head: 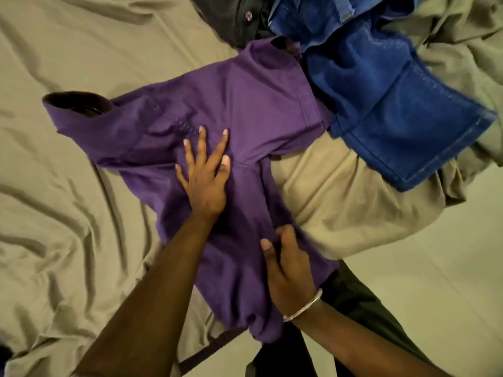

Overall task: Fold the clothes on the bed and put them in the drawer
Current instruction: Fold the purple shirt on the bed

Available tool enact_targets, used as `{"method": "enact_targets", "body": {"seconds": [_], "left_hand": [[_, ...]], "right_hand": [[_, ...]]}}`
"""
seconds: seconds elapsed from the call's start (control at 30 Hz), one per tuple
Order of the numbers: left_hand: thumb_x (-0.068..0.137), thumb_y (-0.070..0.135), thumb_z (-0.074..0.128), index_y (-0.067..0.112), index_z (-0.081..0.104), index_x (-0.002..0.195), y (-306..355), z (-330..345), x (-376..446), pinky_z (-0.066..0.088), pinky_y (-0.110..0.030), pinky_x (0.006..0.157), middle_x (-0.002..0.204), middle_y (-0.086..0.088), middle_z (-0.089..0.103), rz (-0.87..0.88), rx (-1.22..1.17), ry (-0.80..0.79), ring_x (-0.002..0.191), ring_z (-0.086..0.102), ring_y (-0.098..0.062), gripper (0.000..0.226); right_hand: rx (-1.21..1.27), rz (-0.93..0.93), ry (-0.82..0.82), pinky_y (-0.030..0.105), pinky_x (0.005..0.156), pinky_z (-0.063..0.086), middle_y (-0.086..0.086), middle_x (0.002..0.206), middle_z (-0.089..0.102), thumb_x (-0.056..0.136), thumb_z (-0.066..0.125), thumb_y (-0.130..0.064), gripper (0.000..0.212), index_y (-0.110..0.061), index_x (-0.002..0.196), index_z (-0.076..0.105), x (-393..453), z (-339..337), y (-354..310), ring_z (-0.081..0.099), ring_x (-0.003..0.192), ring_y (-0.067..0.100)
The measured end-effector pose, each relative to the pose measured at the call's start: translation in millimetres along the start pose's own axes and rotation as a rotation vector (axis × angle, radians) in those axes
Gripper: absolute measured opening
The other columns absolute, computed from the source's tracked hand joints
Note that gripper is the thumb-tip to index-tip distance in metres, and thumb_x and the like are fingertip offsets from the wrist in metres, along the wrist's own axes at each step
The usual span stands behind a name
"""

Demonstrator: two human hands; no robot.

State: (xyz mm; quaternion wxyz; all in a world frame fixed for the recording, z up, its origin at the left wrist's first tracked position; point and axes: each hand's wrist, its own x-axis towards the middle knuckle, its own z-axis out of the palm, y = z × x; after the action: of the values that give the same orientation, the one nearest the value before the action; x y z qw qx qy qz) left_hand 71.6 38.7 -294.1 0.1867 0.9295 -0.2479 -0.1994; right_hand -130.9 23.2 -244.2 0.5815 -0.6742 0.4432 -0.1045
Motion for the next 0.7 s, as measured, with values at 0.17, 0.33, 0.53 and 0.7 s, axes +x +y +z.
{"method": "enact_targets", "body": {"seconds": [0.17, 0.33, 0.53, 0.7], "left_hand": [[0.095, 0.053, 0.033, 0.056, 0.020, 0.146, -4, -4, 2, -0.008, -0.057, 0.115, 0.164, 0.021, 0.004, -0.010, -0.092, -0.041, 0.152, -0.008, -0.014, 0.054], [0.091, 0.058, 0.049, 0.054, 0.022, 0.149, -5, -4, 1, -0.010, -0.058, 0.114, 0.165, 0.018, 0.000, 0.059, -0.078, -0.059, 0.152, -0.012, -0.017, 0.064], [0.091, 0.067, 0.046, 0.055, 0.021, 0.149, -1, 0, -2, -0.007, -0.059, 0.115, 0.165, 0.017, 0.000, 0.054, 0.032, -0.014, 0.153, -0.009, -0.018, 0.064], [0.092, 0.073, 0.033, 0.052, 0.019, 0.151, 4, 5, -11, -0.005, -0.060, 0.116, 0.165, 0.015, 0.006, 0.051, 0.150, 0.089, 0.153, -0.002, -0.019, 0.064]], "right_hand": [[0.255, 0.277, -0.001, 0.025, 0.064, 0.047, -0.013, 0.067, 0.057, 0.074, 0.071, -0.052, 0.030, -0.033, 0.091, 0.055, -11, -11, 25, 0.050, 0.061, 0.007], [0.277, 0.134, -0.079, 0.030, 0.069, 0.054, 0.001, 0.073, 0.068, 0.072, 0.085, -0.038, 0.036, -0.008, 0.079, 0.065, -18, -57, 52, 0.058, 0.071, 0.008], [0.083, 0.101, -0.307, 0.026, 0.081, 0.054, -0.006, 0.096, 0.073, 0.072, 0.081, -0.042, 0.043, -0.012, 0.100, 0.069, -29, -100, 91, 0.067, 0.089, 0.010], [-0.125, 0.056, -0.316, 0.010, 0.074, 0.048, -0.023, 0.092, 0.070, 0.075, 0.079, -0.037, 0.054, -0.035, 0.122, 0.052, -31, -131, 118, 0.067, 0.081, -0.004]]}}
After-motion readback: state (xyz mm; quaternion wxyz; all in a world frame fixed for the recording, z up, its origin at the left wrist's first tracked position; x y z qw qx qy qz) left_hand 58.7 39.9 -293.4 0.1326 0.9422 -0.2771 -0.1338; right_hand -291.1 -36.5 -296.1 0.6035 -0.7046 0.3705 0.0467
